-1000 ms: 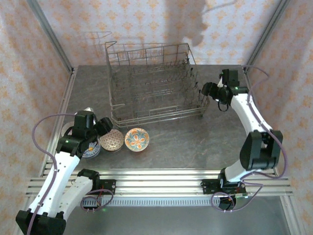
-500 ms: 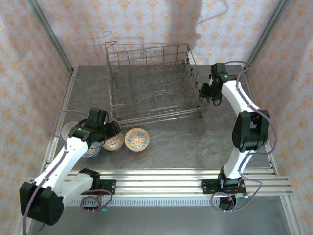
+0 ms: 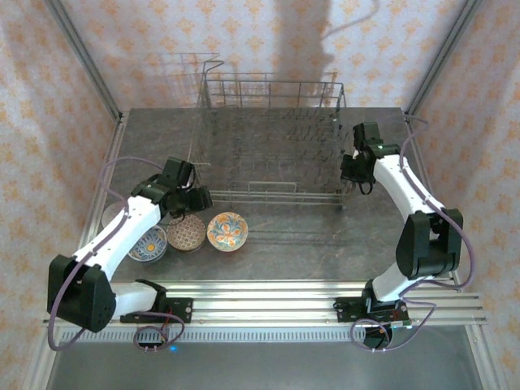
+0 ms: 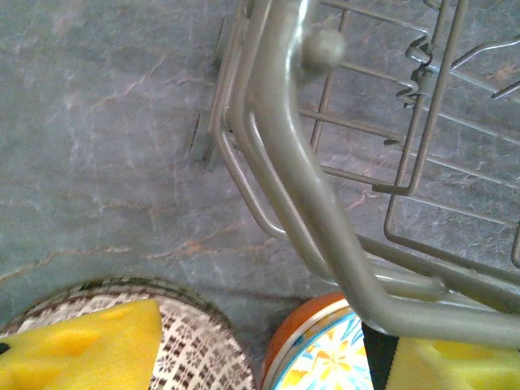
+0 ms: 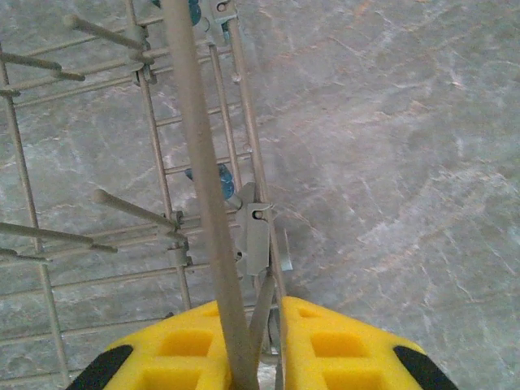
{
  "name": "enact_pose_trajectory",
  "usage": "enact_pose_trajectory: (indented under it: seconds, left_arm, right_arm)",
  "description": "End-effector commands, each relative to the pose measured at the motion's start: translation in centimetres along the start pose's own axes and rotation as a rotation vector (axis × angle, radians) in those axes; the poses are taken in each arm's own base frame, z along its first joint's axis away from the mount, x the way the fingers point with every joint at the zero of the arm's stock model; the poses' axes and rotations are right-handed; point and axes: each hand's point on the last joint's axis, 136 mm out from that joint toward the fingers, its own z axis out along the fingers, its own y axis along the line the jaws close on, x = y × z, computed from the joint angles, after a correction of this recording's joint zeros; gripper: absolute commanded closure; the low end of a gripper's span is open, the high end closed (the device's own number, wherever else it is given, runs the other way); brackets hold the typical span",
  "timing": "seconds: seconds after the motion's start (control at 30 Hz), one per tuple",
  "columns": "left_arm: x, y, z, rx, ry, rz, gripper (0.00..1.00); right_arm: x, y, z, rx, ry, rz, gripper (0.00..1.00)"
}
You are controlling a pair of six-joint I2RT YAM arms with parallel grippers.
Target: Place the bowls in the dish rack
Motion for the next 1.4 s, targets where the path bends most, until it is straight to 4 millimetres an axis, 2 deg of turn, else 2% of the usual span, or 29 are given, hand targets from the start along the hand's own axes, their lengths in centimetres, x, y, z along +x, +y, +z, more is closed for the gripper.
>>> enact_pose_trajectory:
  seconds: [0.0, 0.17, 0.33, 0.53, 0.63, 0.7, 0.77, 0.9, 1.0, 1.13, 1.27, 1.37]
  left_arm:
    - [-2.3, -1.9, -0.5, 0.030, -0.058, 0.064, 0.32]
    - [-2.7, -4.1, 0.6, 0.047, -0.036, 0.109, 0.32]
    - [-3.1, -6.5, 1.6, 0.060, -0.016, 0.155, 0.31]
    - [-3.7, -9.5, 1.9, 0.080, -0.008, 0.219, 0.30]
    - [-3.6, -10.1, 2.0, 0.079, 0.005, 0.240, 0.30]
    - [-3.4, -10.1, 2.0, 0.076, 0.010, 0.251, 0.29]
    - [-3.2, -9.9, 1.7, 0.070, 0.009, 0.255, 0.29]
    - [-2.5, -8.9, 0.7, 0.062, 0.008, 0.264, 0.27]
    - [-1.6, -7.5, -0.5, 0.036, 0.009, 0.282, 0.27]
    - [0.1, -5.1, -2.0, -0.014, 0.025, 0.308, 0.28]
    - [2.0, -3.4, -2.5, -0.037, 0.073, 0.332, 0.29]
    - [3.3, -2.4, -2.0, -0.058, 0.122, 0.354, 0.30]
  right_arm:
    - [-1.0, -3.8, -2.3, 0.121, -0.106, 0.131, 0.83]
    - [0.4, -6.9, -2.9, 0.155, -0.118, 0.215, 0.83]
    - [1.5, -8.9, -4.0, 0.198, -0.134, 0.245, 0.84]
    - [2.2, -11.5, -5.8, 0.268, -0.185, 0.299, 0.84]
    - [1.9, -12.3, -6.6, 0.282, -0.244, 0.316, 0.76]
    - [1.5, -12.2, -6.8, 0.277, -0.267, 0.309, 0.71]
    - [1.0, -12.2, -7.4, 0.278, -0.279, 0.298, 0.57]
    - [0.1, -11.8, -8.4, 0.270, -0.272, 0.265, 0.42]
    - [-0.7, -11.0, -9.7, 0.228, -0.286, 0.240, 0.37]
    - [-1.0, -8.7, -10.6, 0.104, -0.277, 0.212, 0.34]
    - [0.1, -6.5, -10.6, -0.008, -0.214, 0.186, 0.33]
    - [0.9, -4.7, -10.4, -0.054, -0.179, 0.147, 0.33]
